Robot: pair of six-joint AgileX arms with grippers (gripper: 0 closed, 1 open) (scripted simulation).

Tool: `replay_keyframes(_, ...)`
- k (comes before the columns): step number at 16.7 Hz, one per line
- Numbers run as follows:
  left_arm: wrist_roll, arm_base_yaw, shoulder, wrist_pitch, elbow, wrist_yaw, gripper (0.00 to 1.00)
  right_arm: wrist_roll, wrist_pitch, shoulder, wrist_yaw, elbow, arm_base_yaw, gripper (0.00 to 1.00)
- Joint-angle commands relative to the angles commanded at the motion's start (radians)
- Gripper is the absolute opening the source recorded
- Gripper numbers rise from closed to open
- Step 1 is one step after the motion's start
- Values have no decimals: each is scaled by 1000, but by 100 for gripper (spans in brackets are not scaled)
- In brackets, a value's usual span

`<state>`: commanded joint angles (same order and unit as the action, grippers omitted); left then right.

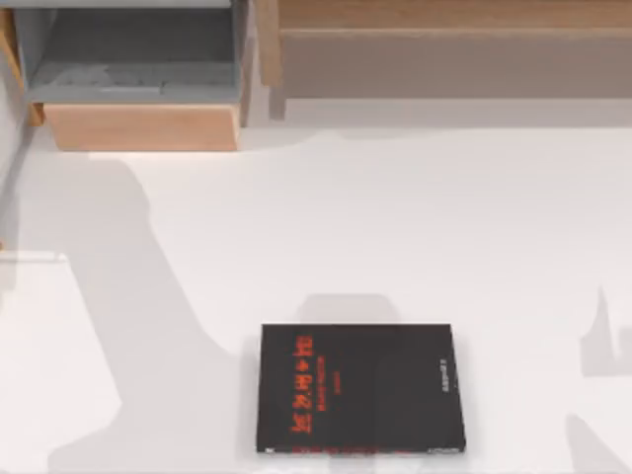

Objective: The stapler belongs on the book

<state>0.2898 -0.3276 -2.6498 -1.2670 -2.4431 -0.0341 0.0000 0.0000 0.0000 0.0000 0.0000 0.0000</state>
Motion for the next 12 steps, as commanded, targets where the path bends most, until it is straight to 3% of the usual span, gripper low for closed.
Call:
replay_keyframes(7, -95, 11, 215, 0, 93, -5, 0, 0, 0, 0, 0, 0, 0, 100)
replay_keyframes(12, -214, 124, 462, 29, 204, -24, 0, 0, 0, 0, 0, 0, 0, 100)
